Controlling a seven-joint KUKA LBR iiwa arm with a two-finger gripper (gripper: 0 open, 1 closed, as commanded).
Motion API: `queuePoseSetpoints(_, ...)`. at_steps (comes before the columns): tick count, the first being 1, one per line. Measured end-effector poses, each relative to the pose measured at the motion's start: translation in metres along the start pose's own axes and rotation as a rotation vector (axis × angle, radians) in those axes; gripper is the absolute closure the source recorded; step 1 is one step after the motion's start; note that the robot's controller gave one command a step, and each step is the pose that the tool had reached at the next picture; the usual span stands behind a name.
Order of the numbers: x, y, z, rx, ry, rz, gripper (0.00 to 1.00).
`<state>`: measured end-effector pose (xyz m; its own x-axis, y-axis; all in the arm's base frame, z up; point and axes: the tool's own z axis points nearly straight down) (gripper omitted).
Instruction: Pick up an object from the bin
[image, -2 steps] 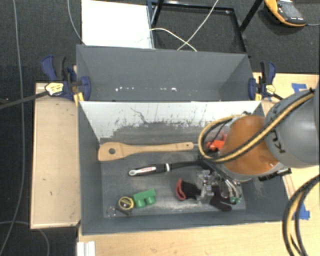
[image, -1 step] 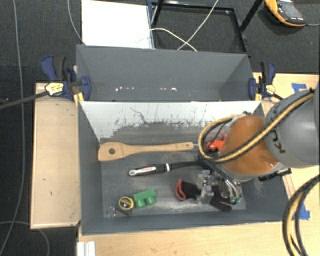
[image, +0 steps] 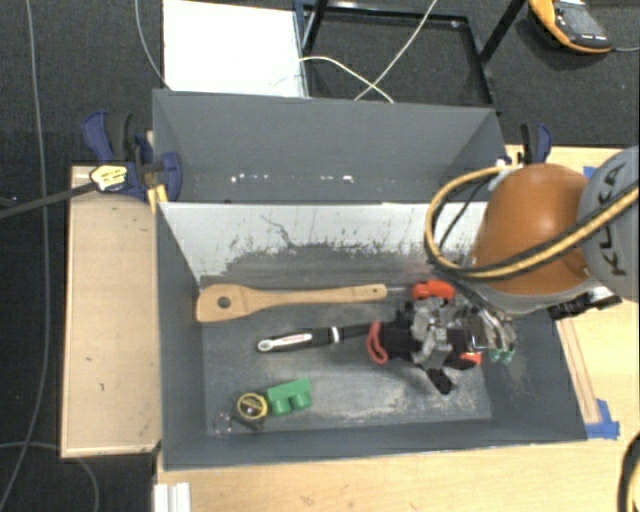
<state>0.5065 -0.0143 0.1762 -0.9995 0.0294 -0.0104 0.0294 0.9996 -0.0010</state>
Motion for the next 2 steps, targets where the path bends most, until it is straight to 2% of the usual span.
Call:
queuePoseSetpoints(1,0.005,0.0,-0.007,0.0,-0.001,-0.016,1.0)
queuePoseSetpoints(2,-0.01,-0.005,-0.096,0.0,-0.002,-0.009,1.0)
